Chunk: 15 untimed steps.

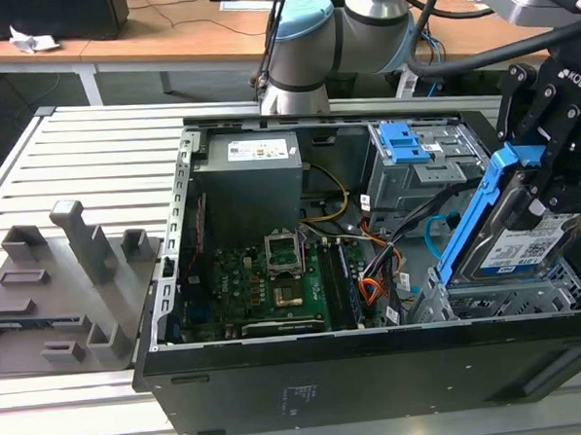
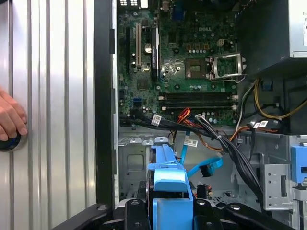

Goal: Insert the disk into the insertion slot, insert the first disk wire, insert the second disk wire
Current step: 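Insert the disk into the insertion slot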

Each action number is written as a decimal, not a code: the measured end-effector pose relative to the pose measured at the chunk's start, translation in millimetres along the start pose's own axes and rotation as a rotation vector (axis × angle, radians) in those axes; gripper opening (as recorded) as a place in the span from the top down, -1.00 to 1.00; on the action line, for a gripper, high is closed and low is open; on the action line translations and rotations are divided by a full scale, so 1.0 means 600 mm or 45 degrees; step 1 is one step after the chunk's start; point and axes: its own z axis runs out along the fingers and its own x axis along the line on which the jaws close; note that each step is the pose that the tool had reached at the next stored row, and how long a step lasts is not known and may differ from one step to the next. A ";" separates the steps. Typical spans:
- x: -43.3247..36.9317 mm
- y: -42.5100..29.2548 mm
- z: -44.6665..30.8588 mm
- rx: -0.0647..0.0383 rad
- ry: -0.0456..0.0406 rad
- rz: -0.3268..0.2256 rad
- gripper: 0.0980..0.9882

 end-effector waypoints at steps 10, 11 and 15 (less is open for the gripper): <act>-0.001 -0.001 0.032 0.000 0.000 0.000 0.41; -0.001 -0.001 0.034 0.000 0.000 0.000 0.41; -0.001 -0.001 0.035 0.000 0.000 0.000 0.41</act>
